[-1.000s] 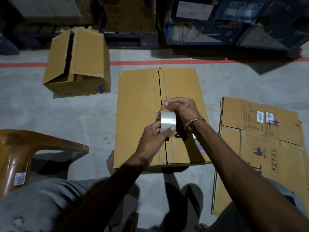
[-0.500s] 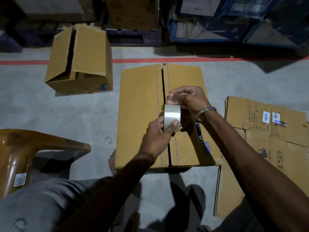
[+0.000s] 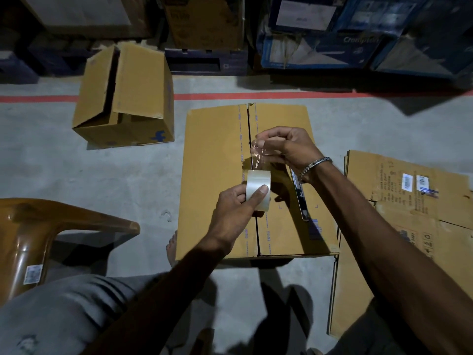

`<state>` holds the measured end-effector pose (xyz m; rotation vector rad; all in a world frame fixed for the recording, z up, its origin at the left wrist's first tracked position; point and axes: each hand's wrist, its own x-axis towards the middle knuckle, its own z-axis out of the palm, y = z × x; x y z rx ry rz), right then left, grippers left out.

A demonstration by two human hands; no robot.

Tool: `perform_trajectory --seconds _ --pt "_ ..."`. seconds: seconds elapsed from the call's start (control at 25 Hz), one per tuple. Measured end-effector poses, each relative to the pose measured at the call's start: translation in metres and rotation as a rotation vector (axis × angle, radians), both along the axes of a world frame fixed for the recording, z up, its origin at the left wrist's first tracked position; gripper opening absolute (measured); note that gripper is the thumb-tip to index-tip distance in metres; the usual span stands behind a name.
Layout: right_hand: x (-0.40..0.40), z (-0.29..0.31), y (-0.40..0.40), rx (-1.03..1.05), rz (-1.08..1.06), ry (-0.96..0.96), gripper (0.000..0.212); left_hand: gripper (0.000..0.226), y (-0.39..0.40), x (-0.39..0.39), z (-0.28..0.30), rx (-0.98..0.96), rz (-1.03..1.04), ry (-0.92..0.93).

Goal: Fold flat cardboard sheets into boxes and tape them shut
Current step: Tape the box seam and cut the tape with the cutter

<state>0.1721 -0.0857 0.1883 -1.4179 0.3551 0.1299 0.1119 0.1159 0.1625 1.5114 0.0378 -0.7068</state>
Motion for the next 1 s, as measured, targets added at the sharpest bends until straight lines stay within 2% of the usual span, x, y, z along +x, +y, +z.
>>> perform_trajectory --seconds 0.12,0.32,0.48,0.64,0.84,1.0 --pt "0.004 -0.014 -0.007 -0.036 0.061 0.036 0.036 0.045 -0.002 -0.003 -0.006 0.042 -0.044 -0.006" --pt "0.017 -0.018 -0.015 -0.189 -0.011 0.017 0.028 0.042 -0.010 -0.001 -0.008 0.071 -0.054 -0.064" --pt "0.027 -0.032 -0.016 -0.121 0.024 0.082 0.030 0.043 -0.014 0.009 -0.008 0.026 -0.024 -0.039" --pt "0.043 -0.040 -0.011 -0.069 -0.104 0.064 0.034 0.041 -0.013 0.022 -0.013 -0.010 -0.025 0.031" --pt "0.079 -0.043 -0.012 -0.325 -0.012 -0.024 0.026 0.035 -0.009 0.031 -0.016 0.006 -0.041 0.020" --pt "0.103 -0.044 -0.014 -0.319 -0.085 -0.064 0.022 0.031 -0.013 0.038 -0.011 0.041 -0.019 -0.010"
